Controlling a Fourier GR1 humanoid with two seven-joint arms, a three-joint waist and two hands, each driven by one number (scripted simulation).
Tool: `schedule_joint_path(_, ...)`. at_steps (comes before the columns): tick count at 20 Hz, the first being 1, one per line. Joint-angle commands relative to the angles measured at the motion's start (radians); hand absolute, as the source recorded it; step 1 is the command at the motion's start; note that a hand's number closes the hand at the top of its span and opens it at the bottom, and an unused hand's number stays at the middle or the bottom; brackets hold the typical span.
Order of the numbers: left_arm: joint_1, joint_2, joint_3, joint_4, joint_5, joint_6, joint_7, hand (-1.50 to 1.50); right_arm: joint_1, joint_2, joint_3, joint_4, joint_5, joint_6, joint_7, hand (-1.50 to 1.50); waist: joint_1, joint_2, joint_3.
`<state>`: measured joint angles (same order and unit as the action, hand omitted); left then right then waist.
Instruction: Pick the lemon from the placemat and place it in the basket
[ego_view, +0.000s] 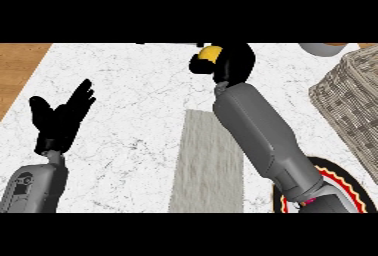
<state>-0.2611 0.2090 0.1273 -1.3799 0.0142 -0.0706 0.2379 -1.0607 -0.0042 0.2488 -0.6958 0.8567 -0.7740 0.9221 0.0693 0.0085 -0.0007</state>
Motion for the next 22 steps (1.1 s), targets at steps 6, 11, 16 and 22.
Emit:
schedule_joint_path(6, 0.01, 0.006, 0.02, -0.004, -0.012, 0.029, 0.005, 0.0, -0.256, -0.015, -0.042, 0.138, 0.209, -0.049, 0.315, 1.5, -0.057, -0.01, 0.0)
schedule_joint_path(11, 0.036, 0.039, 0.054, 0.017, 0.004, 0.002, -0.039, 0.0, -0.311, -0.099, -0.09, 0.144, 0.239, 0.057, 0.316, 1.5, -0.065, -0.01, 0.0)
schedule_joint_path(16, 0.043, 0.017, 0.036, 0.023, 0.002, -0.006, -0.069, 0.0, -0.404, -0.149, -0.142, 0.253, 0.291, 0.054, 0.331, 1.5, -0.05, -0.003, -0.001)
schedule_joint_path(22, 0.057, 0.024, 0.033, -0.025, 0.005, -0.006, -0.011, 0.0, -0.402, -0.281, -0.193, 0.313, 0.307, 0.062, 0.267, 1.5, -0.051, -0.003, 0.0)
